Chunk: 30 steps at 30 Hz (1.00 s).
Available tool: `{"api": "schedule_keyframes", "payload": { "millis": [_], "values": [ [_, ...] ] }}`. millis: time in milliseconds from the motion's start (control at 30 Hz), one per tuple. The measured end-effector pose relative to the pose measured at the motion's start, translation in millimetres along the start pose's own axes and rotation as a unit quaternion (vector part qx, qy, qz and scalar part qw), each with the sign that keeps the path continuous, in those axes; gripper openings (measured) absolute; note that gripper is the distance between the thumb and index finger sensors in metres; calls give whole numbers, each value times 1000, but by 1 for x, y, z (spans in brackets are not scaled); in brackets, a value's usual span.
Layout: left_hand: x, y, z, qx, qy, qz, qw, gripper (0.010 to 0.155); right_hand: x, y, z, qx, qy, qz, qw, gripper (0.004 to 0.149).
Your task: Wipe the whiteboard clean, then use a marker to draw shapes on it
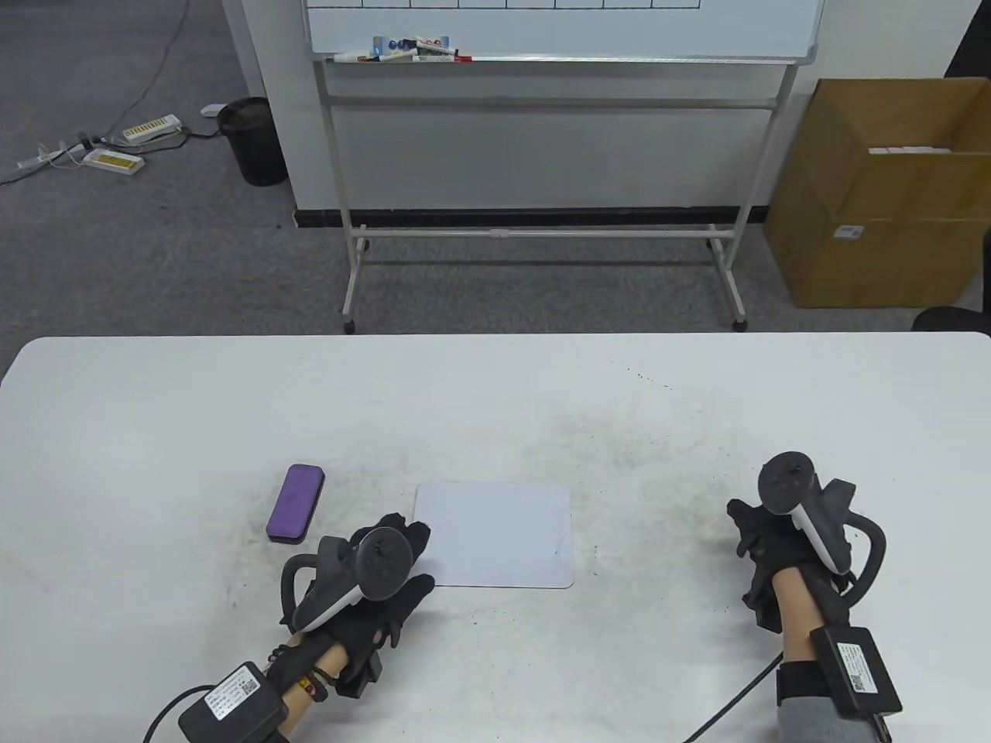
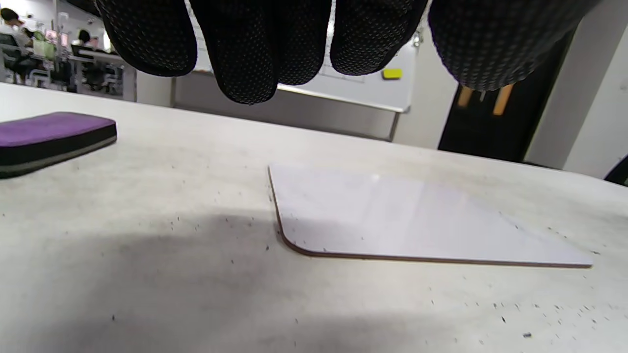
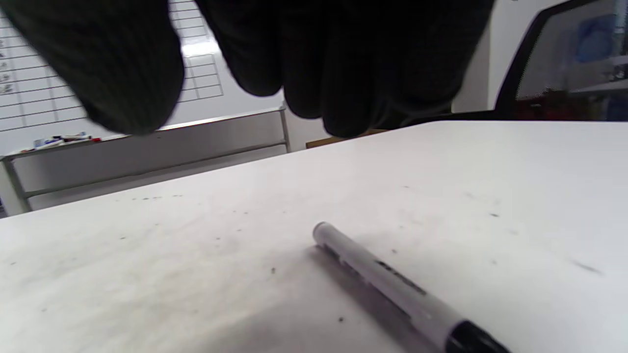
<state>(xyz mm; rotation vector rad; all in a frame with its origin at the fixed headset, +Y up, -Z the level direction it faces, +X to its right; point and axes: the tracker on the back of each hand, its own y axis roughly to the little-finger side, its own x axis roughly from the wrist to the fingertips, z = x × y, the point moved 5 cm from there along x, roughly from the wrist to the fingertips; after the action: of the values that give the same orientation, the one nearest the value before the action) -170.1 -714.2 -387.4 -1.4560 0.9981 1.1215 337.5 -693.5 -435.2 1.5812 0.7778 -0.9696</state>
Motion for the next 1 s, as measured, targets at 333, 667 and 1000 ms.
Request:
{"api": "schedule_keyframes", "payload": {
  "millis": [333,667,1000],
  "values": [
    [2,7,-19,-16,33,-12,999,71,17,27,39,-93,-49,66,992,78],
    [1,8,-23,-35,40,-12,998,72,29,41,62,-84,-72,89,990,79],
    [0,3,-23,-49,30,-20,998,73,20,12,49,43,-85,37,995,64]
  ]
}}
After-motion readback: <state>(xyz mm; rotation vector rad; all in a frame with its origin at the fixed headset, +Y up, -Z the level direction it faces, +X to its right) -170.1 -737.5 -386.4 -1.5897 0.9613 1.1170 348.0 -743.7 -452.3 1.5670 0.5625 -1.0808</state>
